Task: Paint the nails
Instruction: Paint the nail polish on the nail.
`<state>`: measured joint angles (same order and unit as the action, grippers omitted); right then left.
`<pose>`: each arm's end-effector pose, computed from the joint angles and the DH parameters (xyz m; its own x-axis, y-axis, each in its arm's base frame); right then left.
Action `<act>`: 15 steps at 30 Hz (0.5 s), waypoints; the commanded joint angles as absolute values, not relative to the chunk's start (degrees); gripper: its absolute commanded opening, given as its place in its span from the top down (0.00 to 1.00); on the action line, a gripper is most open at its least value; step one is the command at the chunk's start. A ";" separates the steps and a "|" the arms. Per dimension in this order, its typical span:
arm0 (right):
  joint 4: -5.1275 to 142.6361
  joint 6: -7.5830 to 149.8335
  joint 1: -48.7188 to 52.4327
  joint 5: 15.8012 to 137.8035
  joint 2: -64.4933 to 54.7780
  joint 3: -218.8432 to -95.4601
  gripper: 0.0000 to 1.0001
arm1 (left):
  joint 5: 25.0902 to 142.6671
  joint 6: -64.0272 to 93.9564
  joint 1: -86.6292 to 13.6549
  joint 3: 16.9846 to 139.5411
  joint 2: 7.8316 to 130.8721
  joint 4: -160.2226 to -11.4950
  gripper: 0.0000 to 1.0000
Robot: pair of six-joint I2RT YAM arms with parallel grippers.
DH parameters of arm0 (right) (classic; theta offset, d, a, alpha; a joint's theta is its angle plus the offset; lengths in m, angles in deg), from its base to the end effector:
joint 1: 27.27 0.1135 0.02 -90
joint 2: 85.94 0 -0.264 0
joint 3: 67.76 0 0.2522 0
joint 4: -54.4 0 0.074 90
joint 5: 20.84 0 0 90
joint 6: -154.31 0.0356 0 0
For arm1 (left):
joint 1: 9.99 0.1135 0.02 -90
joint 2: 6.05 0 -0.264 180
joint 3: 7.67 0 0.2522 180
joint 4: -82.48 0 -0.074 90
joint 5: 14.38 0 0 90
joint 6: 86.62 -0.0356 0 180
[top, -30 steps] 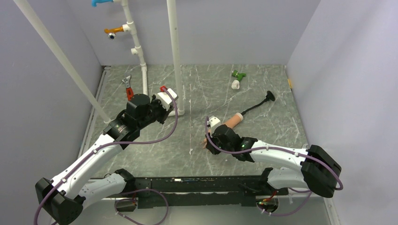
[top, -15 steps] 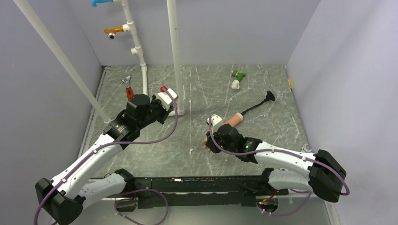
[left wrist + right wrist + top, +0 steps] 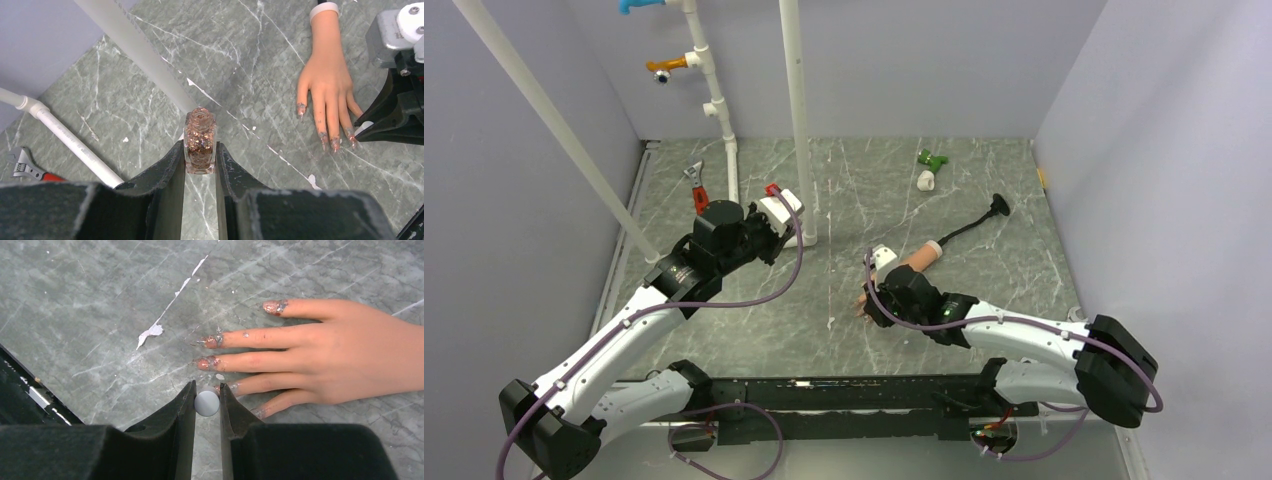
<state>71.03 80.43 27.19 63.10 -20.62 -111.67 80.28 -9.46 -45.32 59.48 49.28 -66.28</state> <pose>0.1372 0.1856 0.1939 -0.5553 -0.3024 -0.7747 -0.6315 0.7595 0.1562 0.1778 -0.1295 0.3459 -0.1225 0.3583 -0.9255 0.6832 0.7069 0.1832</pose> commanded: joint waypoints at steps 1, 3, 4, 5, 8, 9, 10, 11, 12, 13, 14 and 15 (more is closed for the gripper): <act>68.42 80.62 27.13 62.58 -19.16 -111.75 1.00 | 80.96 -10.13 -45.23 61.87 47.98 -67.93 1.00; 68.42 80.49 27.13 62.24 -18.89 -111.82 1.00 | 80.69 -10.11 -45.25 61.76 47.83 -67.96 1.00; 68.42 80.41 27.13 62.08 -18.84 -111.76 1.00 | 80.65 -10.15 -45.31 61.80 47.75 -67.94 1.00; 68.42 80.32 27.13 62.05 -18.81 -111.64 1.00 | 80.61 -10.12 -45.30 61.77 47.64 -68.08 1.00; 66.99 80.28 27.13 62.27 -17.84 -111.80 1.00 | 80.67 -10.07 -45.32 61.71 47.40 -68.15 1.00; 66.87 80.30 27.13 62.49 -17.44 -111.91 1.00 | 80.69 -10.12 -45.33 61.73 47.40 -68.06 1.00; 66.82 80.38 27.13 62.81 -17.13 -112.04 1.00 | 80.70 -10.10 -45.36 61.73 47.31 -68.05 1.00; 66.71 80.51 27.10 63.12 -16.97 -112.09 1.00 | 80.64 -10.13 -45.36 61.73 47.30 -68.08 1.00; 66.68 80.63 27.15 63.53 -16.95 -112.09 1.00 | 80.70 -10.07 -45.39 61.72 47.30 -68.15 1.00; 66.55 80.72 27.14 63.82 -17.03 -111.98 1.00 | 80.65 -10.11 -45.36 61.73 47.22 -68.13 1.00; 66.55 80.74 27.13 63.99 -17.20 -111.95 1.00 | 80.78 -10.10 -45.40 61.66 47.21 -68.11 1.00; 66.57 80.75 27.11 64.16 -17.33 -111.87 1.00 | 80.76 -10.09 -45.35 61.78 47.21 -68.11 1.00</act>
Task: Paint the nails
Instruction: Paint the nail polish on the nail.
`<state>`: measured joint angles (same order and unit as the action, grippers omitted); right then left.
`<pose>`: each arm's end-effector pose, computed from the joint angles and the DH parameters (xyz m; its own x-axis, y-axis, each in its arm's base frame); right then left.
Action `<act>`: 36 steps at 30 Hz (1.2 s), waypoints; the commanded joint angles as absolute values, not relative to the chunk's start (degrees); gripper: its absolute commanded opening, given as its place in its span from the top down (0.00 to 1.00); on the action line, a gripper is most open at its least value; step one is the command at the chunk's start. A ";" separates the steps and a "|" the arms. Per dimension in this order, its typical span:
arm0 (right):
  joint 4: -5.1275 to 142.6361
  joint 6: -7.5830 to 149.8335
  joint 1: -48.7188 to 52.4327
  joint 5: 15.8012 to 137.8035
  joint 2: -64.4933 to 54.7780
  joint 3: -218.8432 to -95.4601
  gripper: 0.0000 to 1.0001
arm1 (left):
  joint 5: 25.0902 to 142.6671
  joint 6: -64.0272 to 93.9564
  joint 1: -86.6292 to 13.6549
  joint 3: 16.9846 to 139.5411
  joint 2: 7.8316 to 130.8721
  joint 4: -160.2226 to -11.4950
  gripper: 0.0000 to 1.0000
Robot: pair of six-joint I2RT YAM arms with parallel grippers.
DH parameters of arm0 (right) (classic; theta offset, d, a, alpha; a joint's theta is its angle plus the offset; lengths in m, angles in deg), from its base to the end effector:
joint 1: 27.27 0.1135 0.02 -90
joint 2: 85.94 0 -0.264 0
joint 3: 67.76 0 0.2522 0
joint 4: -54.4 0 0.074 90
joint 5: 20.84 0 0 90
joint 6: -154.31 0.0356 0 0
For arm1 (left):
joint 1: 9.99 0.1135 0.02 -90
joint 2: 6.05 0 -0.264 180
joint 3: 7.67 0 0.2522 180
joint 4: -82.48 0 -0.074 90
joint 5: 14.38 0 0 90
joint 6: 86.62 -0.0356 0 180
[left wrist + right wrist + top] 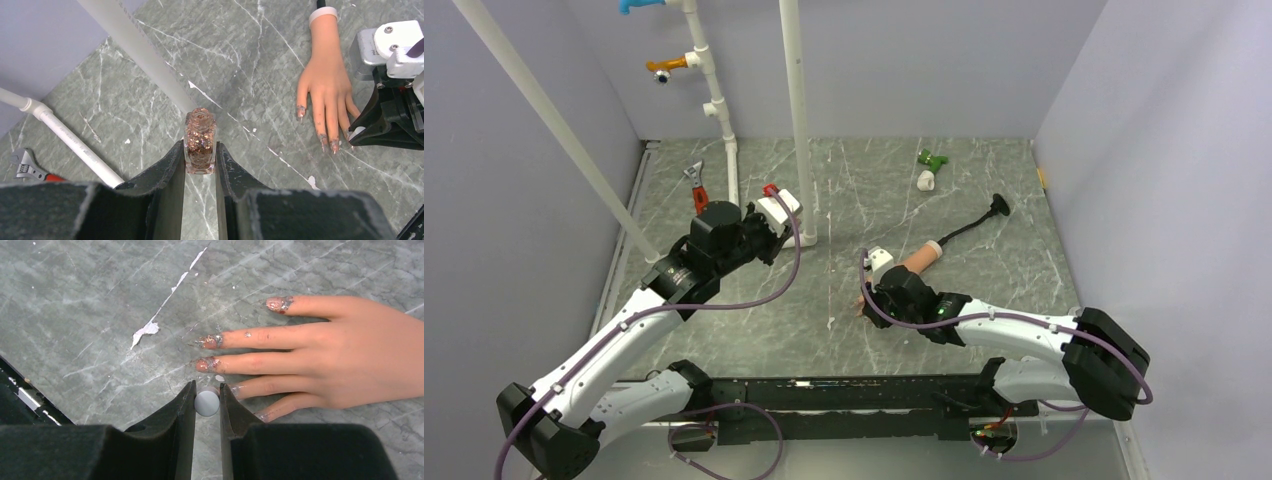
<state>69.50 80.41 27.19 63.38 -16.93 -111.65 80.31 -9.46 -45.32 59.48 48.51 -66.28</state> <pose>0.1409 0.1910 0.1823 -0.5727 -0.3271 -0.7517 -0.6308 0.7615 0.1493 0.1752 -0.1277 0.3485 -0.1122 0.3510 -0.9296 0.6815 0.7080 0.1851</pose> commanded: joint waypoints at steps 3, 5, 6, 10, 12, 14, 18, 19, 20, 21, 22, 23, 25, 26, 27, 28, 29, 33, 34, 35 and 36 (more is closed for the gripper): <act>66.90 80.75 27.09 64.47 -17.58 -111.59 1.00 | 80.61 -10.16 -45.46 61.73 47.05 -68.18 1.00; 66.93 80.79 27.18 64.80 -17.60 -111.41 1.00 | 80.53 -10.18 -45.47 61.61 46.89 -68.15 1.00; 66.81 80.87 27.22 65.06 -17.57 -111.31 1.00 | 80.41 -10.23 -45.46 61.64 46.87 -68.17 1.00; 66.59 81.09 27.22 65.78 -17.25 -111.12 1.00 | 80.09 -10.33 -45.48 61.59 46.88 -68.18 1.00; 66.68 81.06 27.15 65.99 -17.32 -111.19 1.00 | 80.01 -10.38 -45.49 61.62 46.93 -68.18 1.00; 66.77 81.07 27.22 66.13 -17.63 -111.13 1.00 | 79.96 -10.33 -45.49 61.64 46.94 -68.16 1.00; 66.35 81.10 27.22 67.42 -18.37 -110.88 1.00 | 79.83 -10.42 -45.48 61.48 46.91 -68.11 1.00; 66.09 81.08 27.22 68.01 -18.51 -110.87 1.00 | 79.84 -10.46 -45.49 61.54 46.87 -68.11 1.00; 65.82 81.02 27.18 68.42 -18.68 -110.86 1.00 | 79.80 -10.49 -45.50 61.62 46.86 -68.11 1.00; 65.59 80.85 27.22 68.85 -18.82 -110.90 1.00 | 79.82 -10.50 -45.44 61.62 46.89 -67.96 1.00; 65.41 80.68 27.22 68.89 -19.06 -110.99 1.00 | 79.80 -10.50 -45.46 61.64 46.86 -67.94 1.00; 65.35 80.58 27.20 68.79 -19.44 -111.14 1.00 | 79.80 -10.50 -45.44 61.64 46.79 -68.06 1.00; 65.30 80.58 27.26 67.44 -20.40 -111.13 1.00 | 79.73 -10.51 -45.47 61.56 46.69 -68.07 1.00; 65.42 80.67 27.27 66.38 -21.09 -110.96 1.00 | 79.75 -10.50 -45.49 61.63 46.68 -68.04 1.00; 65.37 80.92 27.22 65.19 -21.71 -110.73 1.00 | 79.87 -10.50 -45.50 61.64 46.68 -67.90 1.00; 65.54 81.25 27.22 63.73 -22.26 -110.51 1.00 | 79.86 -10.50 -45.53 61.65 46.76 -67.79 1.00; 65.93 81.70 27.27 62.25 -22.64 -110.37 1.00 | 79.80 -10.51 -45.63 61.88 46.87 -67.62 1.00; 67.89 82.66 27.24 57.81 -22.40 -111.07 1.00 | 79.42 -10.66 -46.09 61.63 46.27 -67.92 1.00; 69.06 83.11 27.22 57.14 -22.14 -111.23 1.00 | 79.42 -10.57 -46.15 61.61 46.17 -68.00 1.00; 69.76 83.39 27.22 56.83 -21.97 -111.36 1.00 | 79.48 -10.51 -46.21 61.64 46.15 -67.96 1.00; 70.01 83.46 27.20 56.94 -21.70 -111.65 1.00 | 79.62 -10.45 -46.27 61.76 46.26 -67.85 1.00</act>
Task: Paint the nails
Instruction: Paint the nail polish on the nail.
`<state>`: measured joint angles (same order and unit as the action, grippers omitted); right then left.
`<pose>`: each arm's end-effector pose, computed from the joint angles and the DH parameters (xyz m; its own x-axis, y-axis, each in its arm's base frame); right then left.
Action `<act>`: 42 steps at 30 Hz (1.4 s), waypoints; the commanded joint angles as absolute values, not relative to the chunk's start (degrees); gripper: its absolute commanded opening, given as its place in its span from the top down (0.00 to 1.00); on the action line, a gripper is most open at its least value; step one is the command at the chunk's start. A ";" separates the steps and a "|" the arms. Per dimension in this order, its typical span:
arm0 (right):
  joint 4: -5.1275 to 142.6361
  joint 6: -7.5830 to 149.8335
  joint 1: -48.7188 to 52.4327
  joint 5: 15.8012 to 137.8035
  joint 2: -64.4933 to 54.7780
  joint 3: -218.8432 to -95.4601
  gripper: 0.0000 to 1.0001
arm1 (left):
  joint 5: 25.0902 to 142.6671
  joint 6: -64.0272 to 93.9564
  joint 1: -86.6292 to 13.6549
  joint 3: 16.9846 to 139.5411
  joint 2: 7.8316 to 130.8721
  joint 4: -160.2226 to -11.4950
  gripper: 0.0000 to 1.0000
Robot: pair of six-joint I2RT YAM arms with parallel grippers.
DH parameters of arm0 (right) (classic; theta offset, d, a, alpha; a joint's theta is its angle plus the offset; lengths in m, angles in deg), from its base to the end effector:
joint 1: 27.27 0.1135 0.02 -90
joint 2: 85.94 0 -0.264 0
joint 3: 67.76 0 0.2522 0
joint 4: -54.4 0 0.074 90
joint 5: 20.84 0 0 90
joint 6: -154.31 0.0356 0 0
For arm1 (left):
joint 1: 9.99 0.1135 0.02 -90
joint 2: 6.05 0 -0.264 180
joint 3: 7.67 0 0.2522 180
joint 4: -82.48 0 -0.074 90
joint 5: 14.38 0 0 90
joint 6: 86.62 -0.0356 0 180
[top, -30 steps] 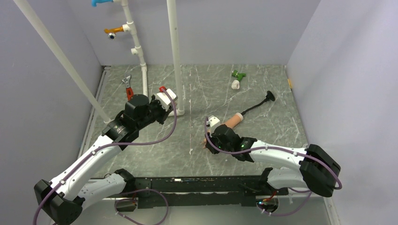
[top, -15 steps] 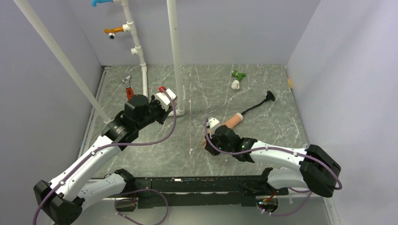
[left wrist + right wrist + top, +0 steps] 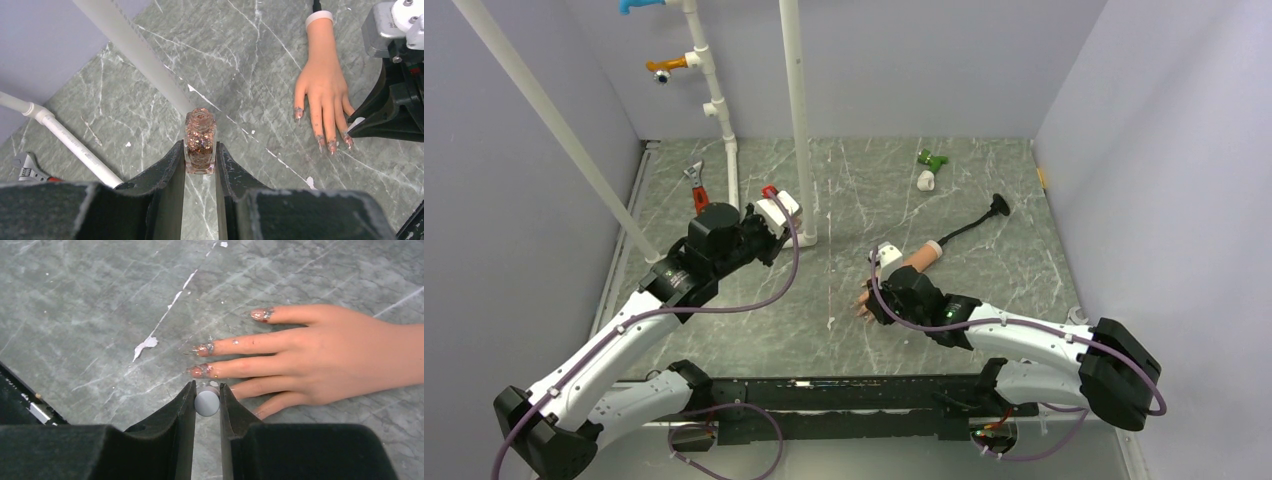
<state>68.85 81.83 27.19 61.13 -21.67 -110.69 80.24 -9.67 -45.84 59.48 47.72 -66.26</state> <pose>0.1371 0.1834 0.1957 -0.5469 -0.2528 -0.7981 -0.6032 0.7801 0.1663 0.1714 -0.1274 0.3512 -0.0966 0.3475 -0.9327 0.6854 0.7027 0.1908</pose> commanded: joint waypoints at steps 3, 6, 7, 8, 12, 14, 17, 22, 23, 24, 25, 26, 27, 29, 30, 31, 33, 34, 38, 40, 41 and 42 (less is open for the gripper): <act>70.15 83.56 27.22 57.73 -20.86 -111.80 1.00 | 79.90 -10.35 -46.25 61.83 46.15 -67.79 1.00; 69.37 83.48 27.22 58.54 -20.56 -111.33 1.00 | 79.48 -10.47 -46.45 61.71 45.92 -67.80 1.00; 69.05 83.54 27.21 58.75 -20.51 -111.13 1.00 | 79.23 -10.50 -46.50 61.64 45.86 -67.90 1.00; 68.82 83.56 27.22 58.89 -20.37 -110.98 1.00 | 79.04 -10.66 -46.58 61.60 45.74 -67.85 1.00; 68.43 83.75 27.24 60.02 -19.50 -111.07 1.00 | 79.13 -10.72 -46.55 61.67 46.07 -67.74 1.00; 68.42 83.90 27.20 60.62 -19.32 -110.94 1.00 | 79.19 -10.65 -46.57 61.73 46.08 -67.75 1.00; 68.42 84.12 27.22 61.54 -19.31 -110.69 1.00 | 79.11 -10.74 -46.61 61.49 45.68 -67.93 1.00; 66.72 84.48 27.23 62.53 -19.21 -110.02 1.00 | 78.92 -10.77 -46.66 61.37 45.56 -67.97 1.00; 66.71 84.56 27.29 62.69 -19.14 -109.87 1.00 | 78.88 -10.77 -46.72 61.38 45.61 -67.89 1.00; 66.57 84.66 27.34 62.85 -18.97 -109.67 1.00 | 78.71 -10.84 -46.72 61.37 45.70 -67.91 1.00; 66.38 84.70 27.31 63.10 -18.89 -109.53 1.00 | 78.79 -10.85 -46.73 61.38 45.66 -67.92 1.00; 66.27 84.77 27.31 63.22 -18.69 -109.40 1.00 | 78.78 -10.85 -46.67 61.35 45.63 -67.90 1.00; 66.09 84.74 27.35 63.40 -18.36 -109.26 1.00 | 78.77 -10.90 -46.69 61.35 45.67 -67.86 1.00; 65.84 84.85 27.38 63.62 -18.05 -109.13 1.00 | 78.70 -10.90 -46.66 61.29 45.63 -67.86 1.00; 65.73 84.87 27.37 63.70 -18.01 -109.04 1.00 | 78.62 -10.89 -46.72 61.29 45.64 -67.90 1.00; 65.60 84.95 27.48 63.79 -17.90 -108.96 1.00 | 78.62 -10.90 -46.72 61.29 45.64 -67.89 1.00; 65.44 85.10 27.57 63.97 -17.95 -108.88 1.00 | 78.71 -10.92 -46.67 61.29 45.69 -67.99 1.00; 65.39 85.13 27.60 64.01 -18.04 -108.82 1.00 | 78.74 -10.93 -46.68 61.29 45.68 -67.98 1.00; 65.35 84.99 27.74 63.89 -18.43 -108.76 1.00 | 78.59 -10.85 -46.72 61.24 45.87 -67.86 1.00; 65.25 84.83 27.75 64.04 -18.75 -108.91 1.00 | 78.54 -10.90 -46.68 61.28 45.94 -67.86 1.00; 65.15 84.68 27.75 64.29 -18.85 -109.02 1.00 | 78.47 -10.91 -46.68 61.29 45.90 -67.90 1.00; 64.98 84.56 27.75 64.48 -19.16 -109.17 1.00 | 78.48 -10.93 -46.66 61.29 45.89 -67.90 1.00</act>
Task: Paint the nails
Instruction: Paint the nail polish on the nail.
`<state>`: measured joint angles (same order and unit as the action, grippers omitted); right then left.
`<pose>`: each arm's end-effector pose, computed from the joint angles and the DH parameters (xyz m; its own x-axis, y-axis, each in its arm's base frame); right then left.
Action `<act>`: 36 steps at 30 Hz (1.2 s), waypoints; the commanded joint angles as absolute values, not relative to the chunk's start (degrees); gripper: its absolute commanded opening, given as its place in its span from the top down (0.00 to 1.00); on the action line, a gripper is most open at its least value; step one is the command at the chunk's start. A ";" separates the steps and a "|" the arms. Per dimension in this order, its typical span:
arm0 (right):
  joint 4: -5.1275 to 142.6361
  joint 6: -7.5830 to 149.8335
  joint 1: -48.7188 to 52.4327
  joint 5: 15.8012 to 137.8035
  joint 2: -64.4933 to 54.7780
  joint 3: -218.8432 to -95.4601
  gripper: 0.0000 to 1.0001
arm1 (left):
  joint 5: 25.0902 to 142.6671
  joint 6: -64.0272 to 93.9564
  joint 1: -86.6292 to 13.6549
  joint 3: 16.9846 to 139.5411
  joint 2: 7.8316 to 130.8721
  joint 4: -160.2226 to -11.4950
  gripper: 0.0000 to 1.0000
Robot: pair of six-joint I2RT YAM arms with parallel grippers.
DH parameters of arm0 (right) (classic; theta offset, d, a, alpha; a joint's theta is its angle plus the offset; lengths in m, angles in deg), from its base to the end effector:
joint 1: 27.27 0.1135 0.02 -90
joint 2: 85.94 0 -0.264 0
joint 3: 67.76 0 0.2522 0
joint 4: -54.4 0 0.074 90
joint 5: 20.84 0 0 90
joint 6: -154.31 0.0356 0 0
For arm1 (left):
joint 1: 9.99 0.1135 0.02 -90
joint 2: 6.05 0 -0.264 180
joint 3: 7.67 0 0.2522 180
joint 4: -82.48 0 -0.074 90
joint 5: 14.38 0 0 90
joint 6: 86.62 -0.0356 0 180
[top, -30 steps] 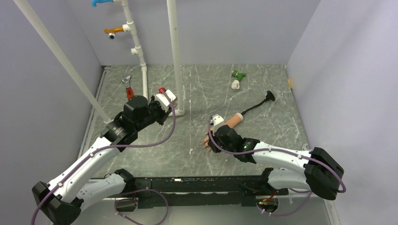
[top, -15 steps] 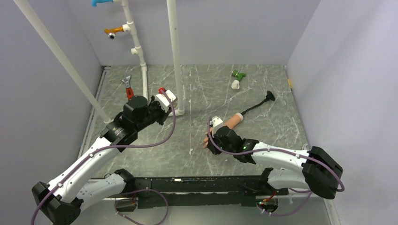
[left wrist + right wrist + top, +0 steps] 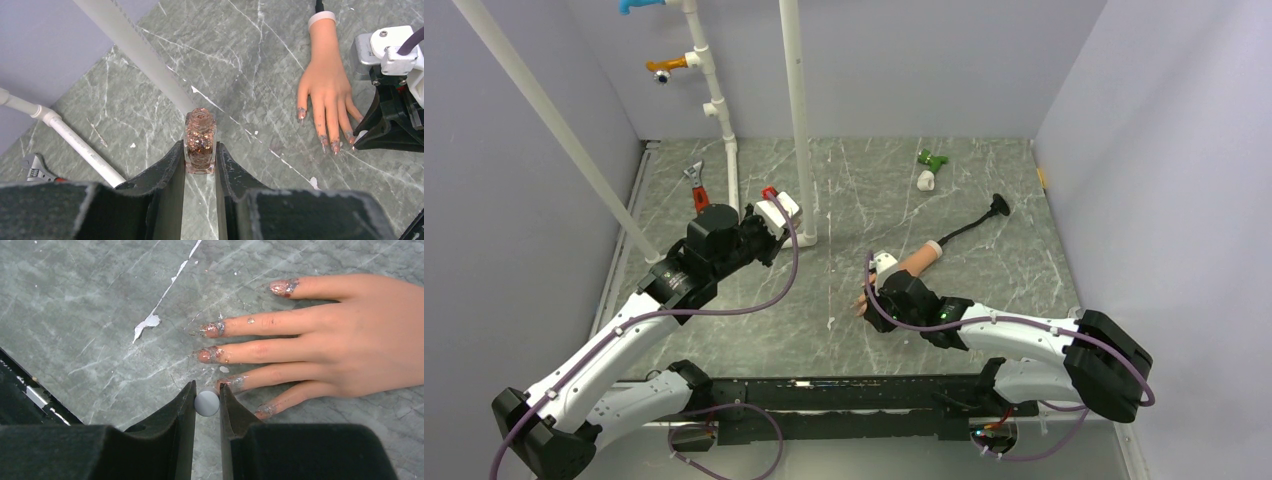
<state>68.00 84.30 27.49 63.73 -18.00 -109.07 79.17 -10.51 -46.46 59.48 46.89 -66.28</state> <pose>0.1354 0.1858 0.1744 -0.6139 -0.2792 -0.7384 -0.5975 0.7756 0.2036 0.1677 -0.1267 0.3540 -0.0748 0.3532 -0.9325 0.6787 0.7032 0.2119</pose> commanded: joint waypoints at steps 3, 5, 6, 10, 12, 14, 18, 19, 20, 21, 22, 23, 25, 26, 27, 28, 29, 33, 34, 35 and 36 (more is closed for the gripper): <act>64.48 84.36 27.75 64.79 -19.64 -109.41 1.00 | 78.36 -10.94 -46.72 61.29 45.93 -67.86 1.00; 64.33 84.31 27.72 64.60 -19.28 -109.80 1.00 | 78.43 -10.95 -46.65 61.29 45.96 -67.85 1.00; 64.37 84.19 27.72 64.56 -18.97 -109.99 1.00 | 78.50 -10.94 -46.69 61.27 45.90 -67.86 1.00; 64.64 83.59 27.74 64.27 -18.30 -110.85 1.00 | 78.24 -10.99 -46.68 61.35 45.93 -67.87 1.00; 64.79 83.52 27.75 63.40 -18.32 -111.09 1.00 | 78.27 -11.00 -46.65 61.28 45.83 -67.83 1.00; 65.03 83.83 27.75 62.71 -18.36 -111.09 1.00 | 78.26 -11.03 -46.69 61.29 45.75 -67.77 1.00; 64.57 84.89 27.74 62.07 -19.05 -110.74 1.00 | 78.17 -11.01 -46.68 61.27 45.84 -67.89 1.00; 64.37 85.12 27.70 61.86 -19.20 -110.60 1.00 | 78.19 -10.95 -46.70 61.29 45.88 -67.93 1.00; 64.24 85.26 27.77 61.73 -19.21 -110.53 1.00 | 78.25 -10.99 -46.71 61.23 45.95 -67.91 1.00; 64.21 85.35 27.75 61.58 -19.21 -110.52 1.00 | 78.31 -10.95 -46.68 61.28 45.96 -67.90 1.00; 64.33 85.40 27.79 61.44 -19.16 -110.64 1.00 | 78.23 -10.94 -46.67 61.31 46.02 -67.88 1.00; 64.44 85.45 27.76 61.36 -19.13 -110.72 1.00 | 78.25 -10.94 -46.70 61.31 46.05 -67.86 1.00; 64.78 85.48 27.75 60.77 -19.05 -110.96 1.00 | 78.33 -11.02 -46.65 61.35 46.07 -67.88 1.00; 64.98 85.49 27.73 60.47 -19.01 -111.06 1.00 | 78.27 -10.99 -46.72 61.37 46.07 -67.81 1.00; 65.15 85.37 27.79 60.24 -19.00 -111.20 1.00 | 78.22 -10.95 -46.65 61.35 46.06 -67.76 1.00; 65.24 85.32 27.75 60.06 -18.99 -111.18 1.00 | 78.22 -10.94 -46.66 61.32 46.06 -67.78 1.00; 65.40 85.39 27.82 59.84 -18.98 -111.19 1.00 | 78.21 -10.94 -46.64 61.37 46.06 -67.78 1.00; 66.13 85.58 27.69 59.12 -19.02 -111.34 1.00 | 78.19 -10.96 -46.64 61.37 46.06 -67.77 1.00; 66.11 85.58 27.74 58.95 -19.16 -111.35 1.00 | 78.25 -10.94 -46.64 61.38 46.01 -67.79 1.00; 66.20 85.70 27.75 58.70 -19.34 -111.44 1.00 | 78.25 -10.95 -46.65 61.38 46.02 -67.82 1.00; 66.27 85.67 27.75 58.50 -19.47 -111.45 1.00 | 78.30 -10.94 -46.68 61.45 46.06 -67.70 1.00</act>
